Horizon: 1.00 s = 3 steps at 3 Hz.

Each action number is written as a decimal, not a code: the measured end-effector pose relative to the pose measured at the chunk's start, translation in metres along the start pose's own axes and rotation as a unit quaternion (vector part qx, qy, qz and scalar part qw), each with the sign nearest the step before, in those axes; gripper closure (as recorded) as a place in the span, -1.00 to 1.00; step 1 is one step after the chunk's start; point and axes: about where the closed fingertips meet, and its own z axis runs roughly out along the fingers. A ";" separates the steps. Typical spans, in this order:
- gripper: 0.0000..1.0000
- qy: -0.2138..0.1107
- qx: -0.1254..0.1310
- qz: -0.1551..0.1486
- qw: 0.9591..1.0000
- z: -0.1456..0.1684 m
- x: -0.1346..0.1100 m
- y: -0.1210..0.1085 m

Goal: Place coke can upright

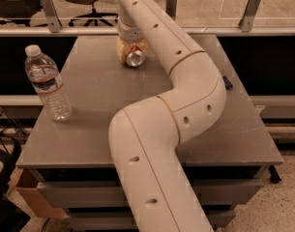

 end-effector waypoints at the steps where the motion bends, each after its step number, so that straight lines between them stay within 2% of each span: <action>1: 1.00 -0.008 -0.001 0.000 1.000 0.004 -0.005 0.001; 3: 1.00 -0.011 0.003 0.000 1.000 0.002 -0.007 0.000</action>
Offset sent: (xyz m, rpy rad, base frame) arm 0.0054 0.0033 -0.0026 0.0078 -0.0147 0.0022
